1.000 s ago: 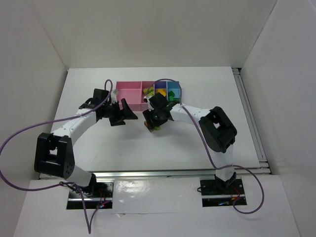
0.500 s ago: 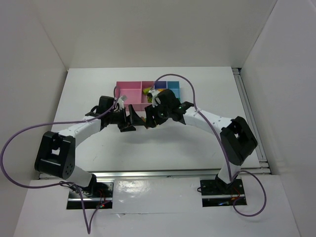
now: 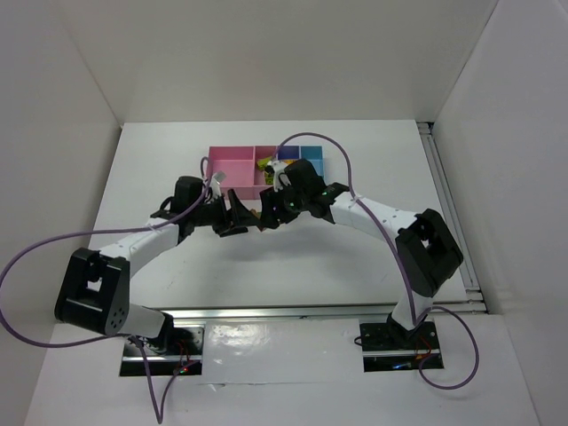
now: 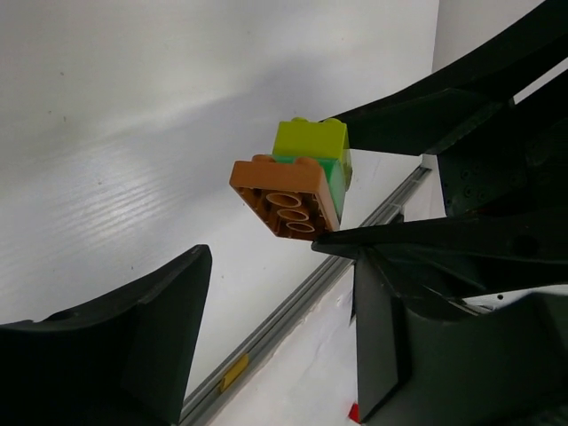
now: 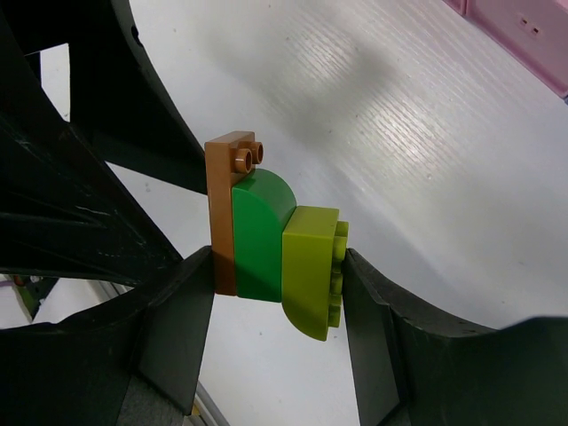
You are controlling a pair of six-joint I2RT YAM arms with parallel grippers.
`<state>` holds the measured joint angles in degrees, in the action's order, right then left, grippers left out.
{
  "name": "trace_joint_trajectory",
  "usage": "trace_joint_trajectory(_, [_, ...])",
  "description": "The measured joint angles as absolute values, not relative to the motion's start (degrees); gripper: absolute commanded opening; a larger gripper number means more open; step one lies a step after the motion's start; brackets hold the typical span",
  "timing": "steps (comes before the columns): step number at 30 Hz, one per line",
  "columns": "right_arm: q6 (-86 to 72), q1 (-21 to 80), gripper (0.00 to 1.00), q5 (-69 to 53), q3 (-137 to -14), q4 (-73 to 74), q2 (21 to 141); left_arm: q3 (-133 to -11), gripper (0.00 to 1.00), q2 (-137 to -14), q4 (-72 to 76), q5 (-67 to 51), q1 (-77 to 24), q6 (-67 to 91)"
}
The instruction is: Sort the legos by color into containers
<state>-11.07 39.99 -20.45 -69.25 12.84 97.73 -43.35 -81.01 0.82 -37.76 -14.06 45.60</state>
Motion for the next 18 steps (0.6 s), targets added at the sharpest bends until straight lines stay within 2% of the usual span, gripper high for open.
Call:
trace_joint_trajectory(5, [-11.2,40.0,0.53,-21.4,-69.3,12.3,97.7,-40.4,0.68,-77.1,2.3,-34.1,-14.2,48.6])
trace_joint_trajectory(10, [-11.3,40.4,0.53,-23.2,-69.3,12.5,97.7,-39.6,0.74,-74.3,4.0,-28.8,-14.0,50.4])
trace_joint_trajectory(18, [-11.3,40.6,0.53,-24.0,-69.3,12.5,97.7,-39.6,0.72,-74.6,6.1,-25.9,-14.6,54.3])
